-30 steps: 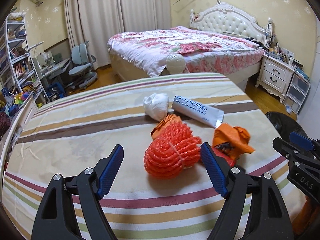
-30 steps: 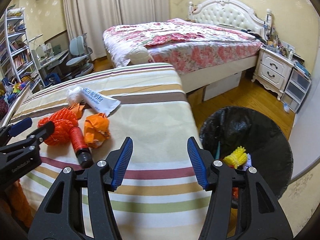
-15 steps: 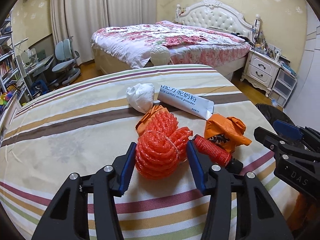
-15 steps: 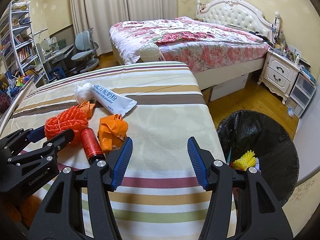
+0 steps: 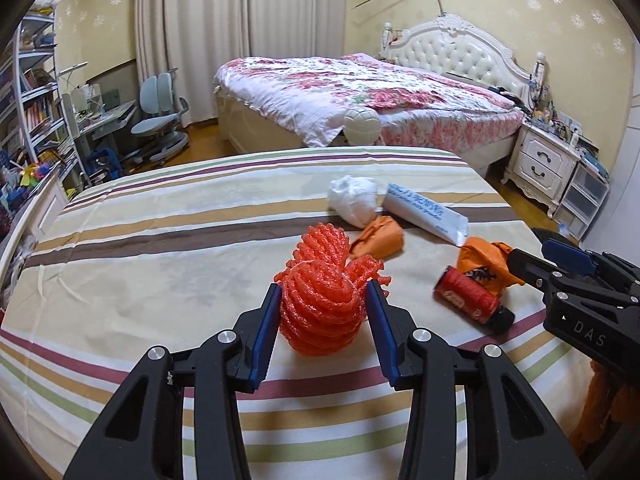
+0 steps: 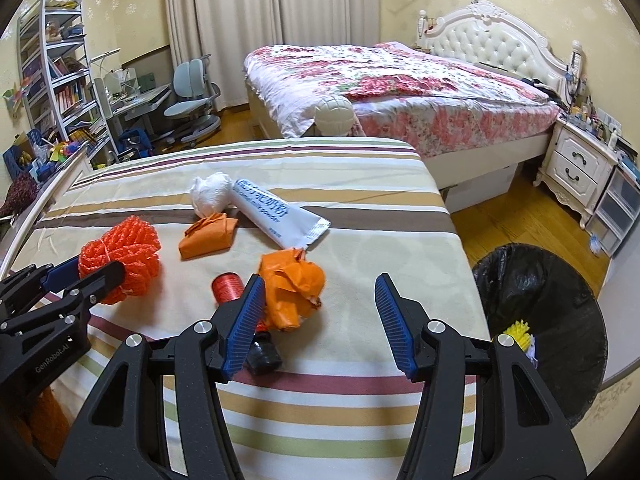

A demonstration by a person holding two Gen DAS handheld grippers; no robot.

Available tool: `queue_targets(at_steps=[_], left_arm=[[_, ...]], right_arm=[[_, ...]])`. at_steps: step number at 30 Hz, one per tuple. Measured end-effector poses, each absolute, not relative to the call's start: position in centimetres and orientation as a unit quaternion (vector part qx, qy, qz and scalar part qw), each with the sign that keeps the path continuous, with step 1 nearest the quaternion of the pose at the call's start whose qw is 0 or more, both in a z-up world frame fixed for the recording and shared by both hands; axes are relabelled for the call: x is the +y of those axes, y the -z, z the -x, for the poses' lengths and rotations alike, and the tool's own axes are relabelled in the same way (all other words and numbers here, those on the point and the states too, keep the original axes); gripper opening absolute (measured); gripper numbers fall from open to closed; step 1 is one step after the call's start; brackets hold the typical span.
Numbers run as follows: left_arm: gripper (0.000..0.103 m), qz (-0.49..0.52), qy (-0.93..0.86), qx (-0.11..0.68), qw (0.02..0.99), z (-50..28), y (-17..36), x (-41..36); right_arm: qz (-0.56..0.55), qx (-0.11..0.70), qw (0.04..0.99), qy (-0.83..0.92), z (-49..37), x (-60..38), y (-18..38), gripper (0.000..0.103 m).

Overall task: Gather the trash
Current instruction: 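Grasp the orange mesh net with the left tool, then grasp the orange plastic bag with the right tool while the left tool holds the net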

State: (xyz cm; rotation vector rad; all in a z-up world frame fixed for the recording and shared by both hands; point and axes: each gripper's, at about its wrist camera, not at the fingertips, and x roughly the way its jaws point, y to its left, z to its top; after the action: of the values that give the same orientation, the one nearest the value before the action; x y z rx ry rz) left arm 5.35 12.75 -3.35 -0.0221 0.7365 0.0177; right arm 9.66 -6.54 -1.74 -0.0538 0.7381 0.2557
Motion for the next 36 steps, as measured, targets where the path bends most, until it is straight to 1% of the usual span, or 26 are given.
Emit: queue_targets(at_steps=[6, 8, 9, 10, 11, 12, 13, 15, 16, 21, 25, 28, 36], left_arm=[[0.043, 0.018, -0.04, 0.363, 0.931, -5.0, 3.8, 15.2], [0.043, 0.023, -0.043, 0.368, 0.929, -5.1, 4.0, 15.6], [0.043, 0.026, -0.044, 0.37, 0.928, -5.2, 4.1, 15.8], [0.046, 0.027, -0.046, 0.372, 0.927, -5.2, 4.3, 15.9], [0.047, 0.03, -0.044, 0.373, 0.926, -5.2, 4.4, 16.0], [0.049, 0.032, -0.043, 0.373, 0.926, -5.2, 4.5, 16.2], [0.055, 0.034, -0.042, 0.374, 0.926, -5.0, 4.6, 16.3], [0.062, 0.034, -0.038, 0.374, 0.926, -5.0, 4.6, 16.2], [0.062, 0.035, -0.037, 0.374, 0.926, -5.1, 4.7, 16.2], [0.062, 0.036, -0.036, 0.384, 0.922, -5.8, 5.2, 16.2], [0.052, 0.044, -0.04, 0.388, 0.92, -5.8, 5.4, 16.7], [0.049, 0.044, -0.043, 0.385, 0.921, -5.5, 5.3, 16.7], [0.048, 0.046, -0.04, 0.372, 0.926, -4.7, 4.6, 15.8]], right_arm=[[0.038, 0.374, 0.917, -0.133, -10.6, -5.3, 2.6, 0.055], [0.039, 0.383, 0.913, -0.136, -10.9, -5.1, 3.0, 0.05], [0.04, 0.386, 0.911, -0.137, -10.9, -5.0, 3.3, 0.044], [0.041, 0.389, 0.91, -0.138, -11.0, -4.9, 3.4, 0.039], [0.041, 0.391, 0.909, -0.139, -11.0, -4.8, 3.6, 0.037], [0.041, 0.392, 0.908, -0.14, -11.0, -4.7, 3.6, 0.037], [0.043, 0.39, 0.909, -0.14, -10.9, -4.7, 3.7, 0.036], [0.046, 0.388, 0.91, -0.14, -10.9, -4.5, 3.6, 0.036], [0.045, 0.387, 0.91, -0.14, -10.8, -4.6, 3.6, 0.035], [0.042, 0.385, 0.912, -0.134, -10.8, -5.1, 3.6, 0.035], [0.041, 0.382, 0.915, -0.126, -10.6, -5.5, 3.5, 0.035], [0.037, 0.381, 0.916, -0.122, -10.6, -6.1, 3.5, 0.034], [0.029, 0.369, 0.923, -0.102, -9.5, -8.2, 3.0, 0.034]])
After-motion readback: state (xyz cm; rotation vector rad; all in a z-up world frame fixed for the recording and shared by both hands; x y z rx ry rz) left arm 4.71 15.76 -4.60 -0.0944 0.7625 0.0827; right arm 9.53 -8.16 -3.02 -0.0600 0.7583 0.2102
